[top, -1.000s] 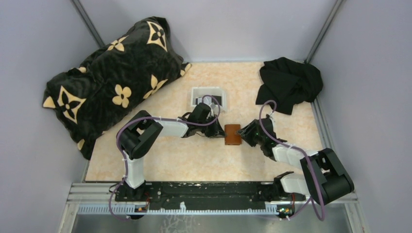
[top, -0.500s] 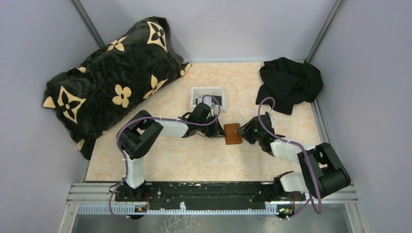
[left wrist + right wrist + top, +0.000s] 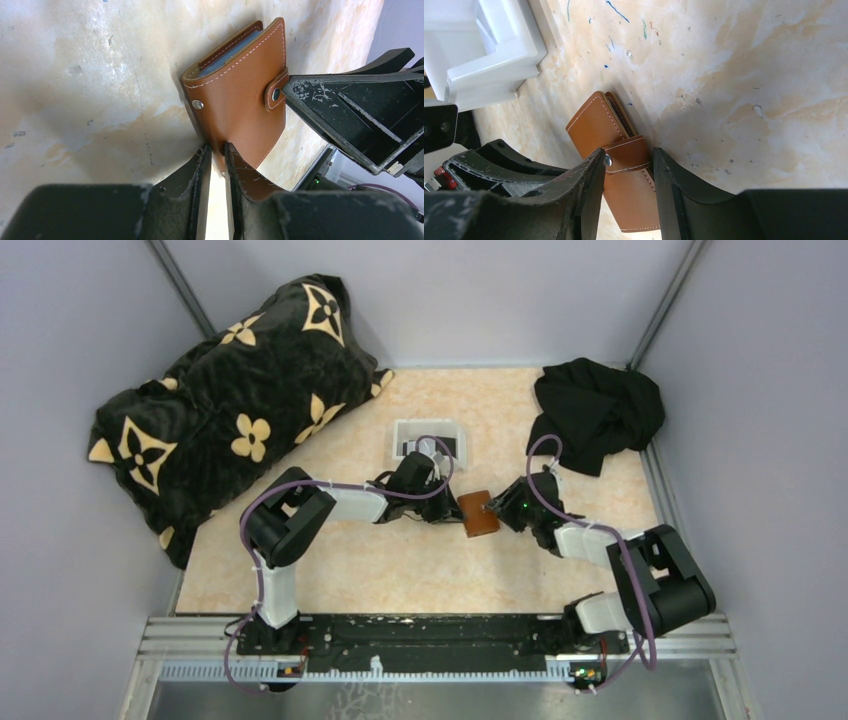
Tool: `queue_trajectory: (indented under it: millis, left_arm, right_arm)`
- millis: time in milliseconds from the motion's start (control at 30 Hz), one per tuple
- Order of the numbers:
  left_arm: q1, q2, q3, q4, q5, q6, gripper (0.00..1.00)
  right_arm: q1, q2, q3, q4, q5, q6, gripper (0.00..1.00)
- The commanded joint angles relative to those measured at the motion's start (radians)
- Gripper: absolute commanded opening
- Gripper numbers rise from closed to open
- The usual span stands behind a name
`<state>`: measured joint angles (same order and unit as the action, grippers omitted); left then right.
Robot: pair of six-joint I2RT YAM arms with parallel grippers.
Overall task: Put the credit cards into the card holder
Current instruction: Close the card holder at the center of the board.
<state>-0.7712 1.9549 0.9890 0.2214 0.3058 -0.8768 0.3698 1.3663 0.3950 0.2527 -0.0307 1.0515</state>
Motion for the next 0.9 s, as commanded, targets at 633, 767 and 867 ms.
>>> queue_trajectory:
  millis: [633,767,867]
  left_arm:
    - [0.039,0.093,-0.098,-0.230,-0.208,0.085,0.25]
    - [0.046,0.091,-0.098,-0.232,-0.213,0.089,0.25]
    - [0.050,0.089,-0.096,-0.236,-0.220,0.094,0.25]
  right_arm:
    - [0.004,0.102,0.032,-0.315,-0.014,-0.199,0.40]
    - [0.009,0.091,0.022,-0.328,-0.021,-0.213,0.40]
    - [0.013,0.083,0.016,-0.339,-0.026,-0.219,0.39]
